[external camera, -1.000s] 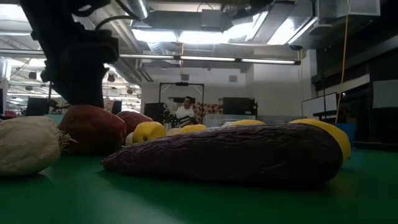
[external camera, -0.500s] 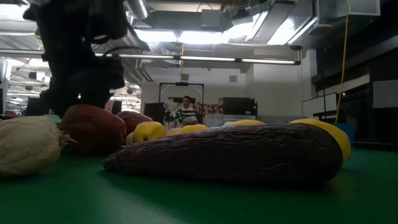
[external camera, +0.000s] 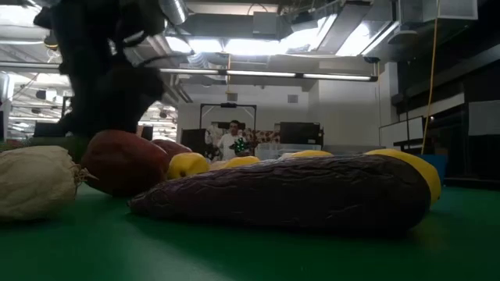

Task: Sort produce into baskets
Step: Put the green cucumber into the transparent bin

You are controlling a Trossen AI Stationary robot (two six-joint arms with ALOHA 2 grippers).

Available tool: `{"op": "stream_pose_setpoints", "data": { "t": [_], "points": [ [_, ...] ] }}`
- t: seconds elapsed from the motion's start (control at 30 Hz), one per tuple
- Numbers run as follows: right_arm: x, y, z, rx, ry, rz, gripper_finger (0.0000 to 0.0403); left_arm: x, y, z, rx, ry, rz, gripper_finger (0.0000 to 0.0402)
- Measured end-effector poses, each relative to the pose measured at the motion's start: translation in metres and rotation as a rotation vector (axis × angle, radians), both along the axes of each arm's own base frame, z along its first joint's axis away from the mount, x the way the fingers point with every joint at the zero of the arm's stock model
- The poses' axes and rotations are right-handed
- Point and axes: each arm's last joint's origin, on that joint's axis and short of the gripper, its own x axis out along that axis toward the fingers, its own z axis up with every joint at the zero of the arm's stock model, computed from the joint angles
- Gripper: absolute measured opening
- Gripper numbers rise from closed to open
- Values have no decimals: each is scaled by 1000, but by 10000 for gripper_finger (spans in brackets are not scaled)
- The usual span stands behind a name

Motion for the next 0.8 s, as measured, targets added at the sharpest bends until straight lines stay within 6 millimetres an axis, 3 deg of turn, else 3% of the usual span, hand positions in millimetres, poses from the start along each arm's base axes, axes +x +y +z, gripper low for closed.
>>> {"op": "stream_pose_setpoints", "data": {
  "t": [0.17,0.37,0.57,0.8],
  "points": [
    [-15,5,8,36,-51,10,324,17,1,33,109,-132,-34,154],
    [-42,13,21,107,-138,43,324,47,19,83,408,-334,-68,160],
    [-72,26,34,220,-236,159,324,72,58,118,638,-565,-112,162],
    [-106,34,45,259,-321,152,324,83,112,137,803,-763,-139,163]
  ]
}}
